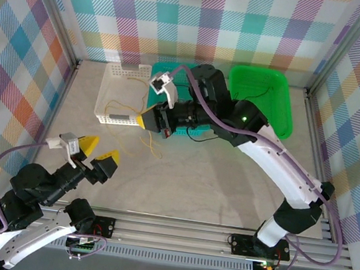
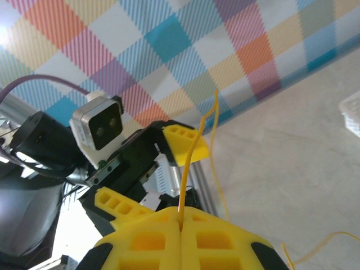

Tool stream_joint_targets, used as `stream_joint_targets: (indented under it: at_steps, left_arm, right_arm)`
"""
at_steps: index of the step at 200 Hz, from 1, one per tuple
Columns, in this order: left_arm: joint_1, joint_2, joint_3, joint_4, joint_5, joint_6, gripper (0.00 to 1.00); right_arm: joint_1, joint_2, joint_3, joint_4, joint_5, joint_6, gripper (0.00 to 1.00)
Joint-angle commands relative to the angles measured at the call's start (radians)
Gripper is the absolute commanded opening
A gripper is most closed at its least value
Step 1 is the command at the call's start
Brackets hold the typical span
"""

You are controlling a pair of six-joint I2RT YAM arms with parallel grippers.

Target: Untangle the cables

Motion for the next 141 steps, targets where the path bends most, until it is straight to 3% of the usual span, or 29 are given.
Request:
stream_joint_targets:
  at_steps: [1,58,68,82,94,116,141]
  left_arm:
    - [0.009,0.018,-0.004,0.07,0.02,0.011,1.0]
    - [0.009,0.059,0.003,0.068,0.012,0.048,1.0]
    - [0.009,0.061,0.004,0.07,0.012,0.049,0.96]
    - [0.008,0.072,0.014,0.067,0.009,0.045,0.78]
    - [0.009,0.079,0.022,0.066,0.004,0.046,0.55]
    - [0.008,0.087,0.034,0.085,0.013,0.047,0.0]
    - [0.009,0.106,0.061,0.095,0.019,0.036,0.0]
  right_arm:
    - [0.01,-0.014,-0.045,0.074,-0.103,0.019,0.0]
    - [0.021,-0.038,-0.111,0.138,-0.197,0.034,0.0]
    - [0.024,-0.042,-0.12,0.146,-0.212,0.034,0.0]
    - [0.026,-0.049,-0.135,0.156,-0.223,0.034,0.0]
    - [0.025,-0.054,-0.151,0.169,-0.234,0.033,0.0]
    - [0.028,-0.057,-0.175,0.181,-0.244,0.034,0.0]
    - [0.028,-0.064,-0.21,0.185,-0.227,0.02,0.0]
